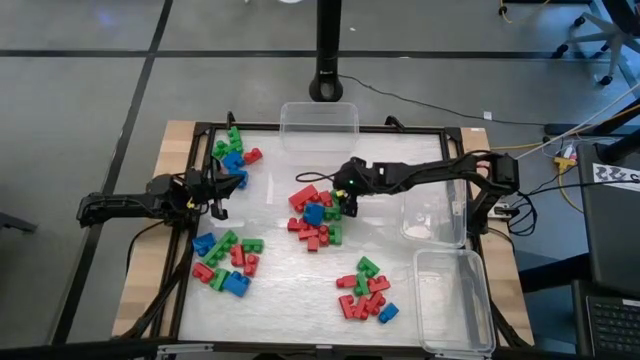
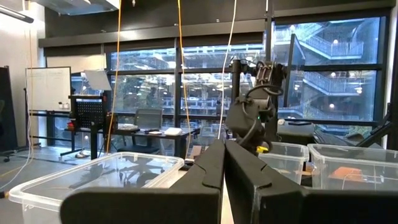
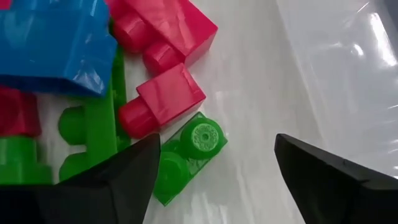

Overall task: Sort blocks
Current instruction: Put the green game piece into the top transparent bin

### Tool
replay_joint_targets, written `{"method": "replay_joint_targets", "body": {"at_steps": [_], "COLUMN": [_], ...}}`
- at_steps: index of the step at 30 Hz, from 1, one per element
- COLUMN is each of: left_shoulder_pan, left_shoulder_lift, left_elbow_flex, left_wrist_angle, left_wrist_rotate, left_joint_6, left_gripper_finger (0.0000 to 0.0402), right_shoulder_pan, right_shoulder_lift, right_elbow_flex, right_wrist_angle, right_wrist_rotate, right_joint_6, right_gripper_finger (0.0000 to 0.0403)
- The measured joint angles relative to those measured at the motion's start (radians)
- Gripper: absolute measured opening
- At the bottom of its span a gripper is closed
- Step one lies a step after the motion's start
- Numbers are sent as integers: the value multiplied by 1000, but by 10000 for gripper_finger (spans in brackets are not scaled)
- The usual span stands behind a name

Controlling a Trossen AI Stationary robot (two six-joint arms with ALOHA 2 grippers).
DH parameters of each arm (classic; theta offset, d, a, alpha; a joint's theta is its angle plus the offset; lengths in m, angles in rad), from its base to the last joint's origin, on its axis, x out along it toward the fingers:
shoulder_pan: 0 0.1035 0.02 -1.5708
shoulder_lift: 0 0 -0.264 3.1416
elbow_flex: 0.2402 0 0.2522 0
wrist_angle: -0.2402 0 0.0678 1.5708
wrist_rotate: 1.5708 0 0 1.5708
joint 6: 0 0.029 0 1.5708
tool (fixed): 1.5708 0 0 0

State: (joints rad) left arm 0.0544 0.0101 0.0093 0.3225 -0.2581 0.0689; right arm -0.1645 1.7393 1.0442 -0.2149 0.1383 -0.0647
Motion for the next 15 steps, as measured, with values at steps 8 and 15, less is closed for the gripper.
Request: {"method": "replay_joint_targets", "body": {"at_steps": [8, 15], "left_shoulder_pan": [0, 0], "left_shoulder_lift": [0, 0], "left_elbow_flex": [0, 0], "left_wrist_angle": [-4, -6], "left_wrist_rotate": [0, 0], "left_joint_6": [2, 10], "left_gripper_finger": [1, 1], "right_shoulder_pan": [0, 0], "right_shoulder_lift": [0, 0], "right_elbow_flex": [-57, -92], "right_wrist_angle": [104, 121], "right_wrist_rotate": [-3, 9], "right_joint_6": [40, 64], "right_gripper_finger": [314, 314]}}
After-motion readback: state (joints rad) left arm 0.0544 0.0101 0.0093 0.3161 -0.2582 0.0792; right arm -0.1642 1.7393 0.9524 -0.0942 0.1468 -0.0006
